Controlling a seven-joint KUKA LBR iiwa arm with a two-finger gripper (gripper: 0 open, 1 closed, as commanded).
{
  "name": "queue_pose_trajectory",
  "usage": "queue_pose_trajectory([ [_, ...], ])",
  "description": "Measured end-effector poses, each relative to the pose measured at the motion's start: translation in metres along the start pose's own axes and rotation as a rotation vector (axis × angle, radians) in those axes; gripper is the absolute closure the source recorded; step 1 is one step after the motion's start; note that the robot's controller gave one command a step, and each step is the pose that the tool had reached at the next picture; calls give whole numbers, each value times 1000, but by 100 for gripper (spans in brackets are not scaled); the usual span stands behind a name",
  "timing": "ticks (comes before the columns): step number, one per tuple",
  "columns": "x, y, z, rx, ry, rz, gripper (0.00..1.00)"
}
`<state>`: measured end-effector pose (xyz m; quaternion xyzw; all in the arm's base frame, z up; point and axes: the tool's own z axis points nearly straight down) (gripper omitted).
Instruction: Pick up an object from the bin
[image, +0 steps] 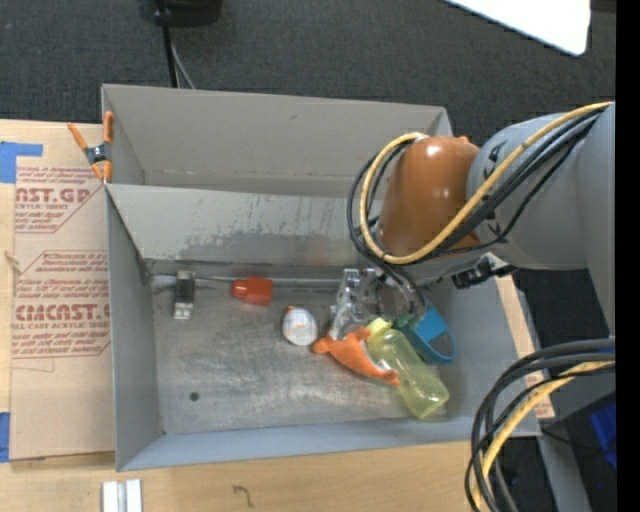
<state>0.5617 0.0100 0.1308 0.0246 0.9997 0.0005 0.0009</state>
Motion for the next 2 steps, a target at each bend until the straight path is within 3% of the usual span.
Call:
queue_pose_trajectory([
  [1, 8, -13, -4, -1, 1, -95, 100],
  [2, 9, -85, 29, 0, 1, 133, 0],
])
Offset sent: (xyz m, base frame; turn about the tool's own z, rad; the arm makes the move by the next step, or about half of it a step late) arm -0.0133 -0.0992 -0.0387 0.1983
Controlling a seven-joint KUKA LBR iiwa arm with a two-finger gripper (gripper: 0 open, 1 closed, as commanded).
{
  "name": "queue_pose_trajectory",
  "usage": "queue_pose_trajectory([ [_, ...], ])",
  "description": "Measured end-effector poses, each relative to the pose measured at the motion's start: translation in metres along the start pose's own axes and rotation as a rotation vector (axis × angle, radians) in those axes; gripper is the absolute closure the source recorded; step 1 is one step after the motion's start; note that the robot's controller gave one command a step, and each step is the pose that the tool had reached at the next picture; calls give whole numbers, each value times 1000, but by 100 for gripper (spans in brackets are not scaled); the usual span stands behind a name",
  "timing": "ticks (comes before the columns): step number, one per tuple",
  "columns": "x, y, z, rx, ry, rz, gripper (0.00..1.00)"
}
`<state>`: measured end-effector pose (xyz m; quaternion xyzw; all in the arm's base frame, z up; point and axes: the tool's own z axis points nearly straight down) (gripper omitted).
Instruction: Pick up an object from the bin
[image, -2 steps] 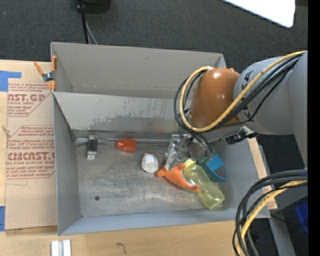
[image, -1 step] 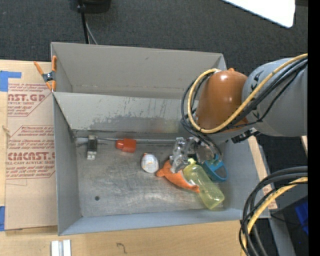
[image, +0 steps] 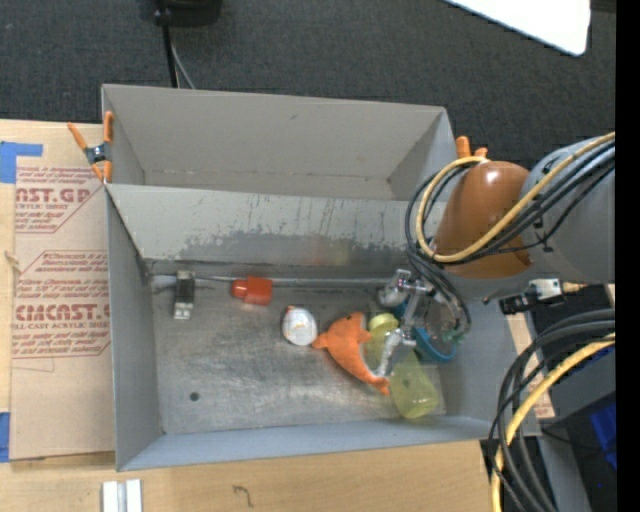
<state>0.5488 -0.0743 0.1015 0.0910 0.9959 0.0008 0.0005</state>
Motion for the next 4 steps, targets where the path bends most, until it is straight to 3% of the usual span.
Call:
queue_pose_trajectory([
  [1, -1, -5, 4, 0, 0, 45, 0],
  [2, 7, -13, -30, 2, 11, -14, 0],
  [3, -9, 20, 10, -26, -64, -106, 100],
  [4, -9, 19, 10, -25, -64, -106, 100],
])
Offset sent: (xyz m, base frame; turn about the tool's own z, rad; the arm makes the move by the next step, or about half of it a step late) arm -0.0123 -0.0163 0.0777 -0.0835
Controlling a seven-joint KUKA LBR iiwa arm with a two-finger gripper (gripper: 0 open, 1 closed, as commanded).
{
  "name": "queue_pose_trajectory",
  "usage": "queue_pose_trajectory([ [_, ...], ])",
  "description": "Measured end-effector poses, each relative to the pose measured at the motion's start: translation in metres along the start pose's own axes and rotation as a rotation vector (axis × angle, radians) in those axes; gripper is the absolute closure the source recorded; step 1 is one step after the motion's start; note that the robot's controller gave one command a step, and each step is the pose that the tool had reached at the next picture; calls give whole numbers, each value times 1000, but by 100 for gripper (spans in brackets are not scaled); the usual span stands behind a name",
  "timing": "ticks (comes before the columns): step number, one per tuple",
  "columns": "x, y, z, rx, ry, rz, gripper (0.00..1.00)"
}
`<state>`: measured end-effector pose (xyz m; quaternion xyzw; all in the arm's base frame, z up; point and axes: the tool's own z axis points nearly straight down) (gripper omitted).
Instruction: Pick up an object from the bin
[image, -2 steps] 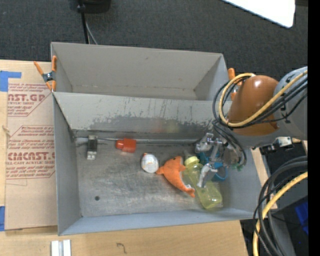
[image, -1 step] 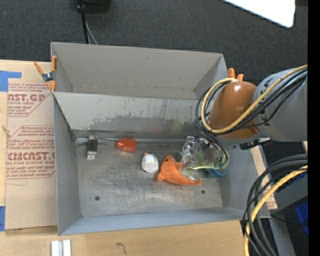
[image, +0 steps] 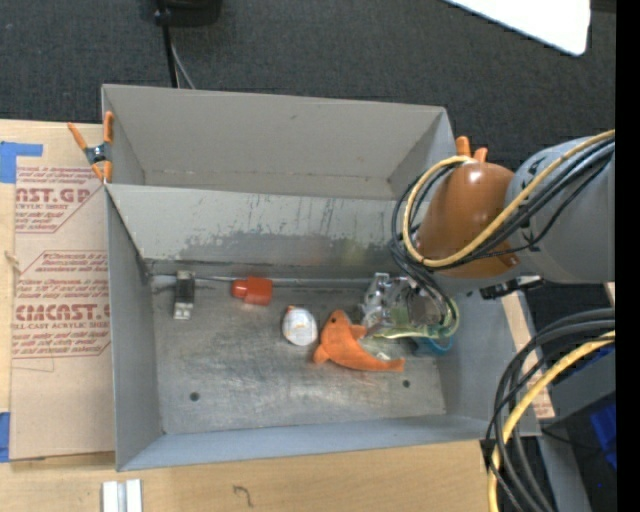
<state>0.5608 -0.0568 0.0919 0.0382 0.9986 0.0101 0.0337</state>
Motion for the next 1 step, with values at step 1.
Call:
queue_pose_trajectory([
  [1, 5, -6, -4, 7, 17, 2, 100],
])
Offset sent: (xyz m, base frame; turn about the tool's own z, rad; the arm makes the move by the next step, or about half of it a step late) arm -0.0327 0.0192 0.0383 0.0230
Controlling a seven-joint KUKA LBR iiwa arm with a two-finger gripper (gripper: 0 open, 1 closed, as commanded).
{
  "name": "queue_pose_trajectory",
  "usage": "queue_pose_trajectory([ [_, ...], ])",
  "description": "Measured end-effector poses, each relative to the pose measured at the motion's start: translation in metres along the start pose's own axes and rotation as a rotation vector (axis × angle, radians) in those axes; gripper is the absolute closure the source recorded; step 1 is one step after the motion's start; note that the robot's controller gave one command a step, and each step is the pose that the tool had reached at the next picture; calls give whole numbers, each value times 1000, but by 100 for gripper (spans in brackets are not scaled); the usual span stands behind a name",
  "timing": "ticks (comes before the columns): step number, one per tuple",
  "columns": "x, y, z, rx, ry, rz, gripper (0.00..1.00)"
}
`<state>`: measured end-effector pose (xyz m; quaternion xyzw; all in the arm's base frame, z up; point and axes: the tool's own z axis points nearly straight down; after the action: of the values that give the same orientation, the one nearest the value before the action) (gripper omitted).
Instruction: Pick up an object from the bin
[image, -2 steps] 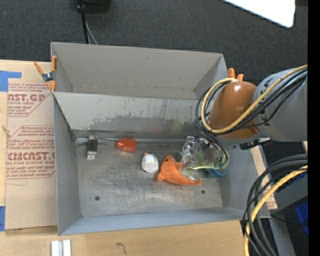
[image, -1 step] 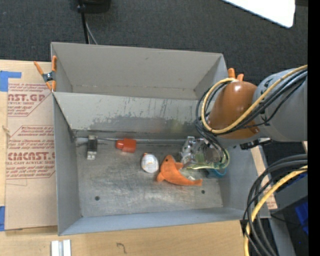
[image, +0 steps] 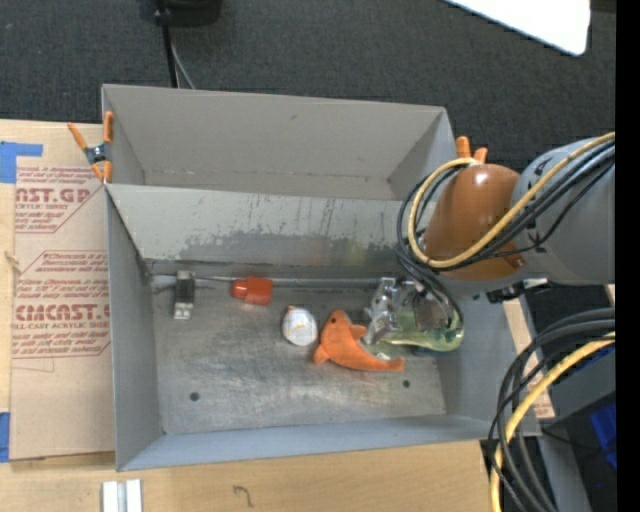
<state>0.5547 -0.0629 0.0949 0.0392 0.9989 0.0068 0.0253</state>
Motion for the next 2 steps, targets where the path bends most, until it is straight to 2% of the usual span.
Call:
queue_pose_trajectory([
  [1, 21, 14, -20, 13, 44, 15, 100],
  [2, -6, -3, -39, 14, 48, 21, 100],
])
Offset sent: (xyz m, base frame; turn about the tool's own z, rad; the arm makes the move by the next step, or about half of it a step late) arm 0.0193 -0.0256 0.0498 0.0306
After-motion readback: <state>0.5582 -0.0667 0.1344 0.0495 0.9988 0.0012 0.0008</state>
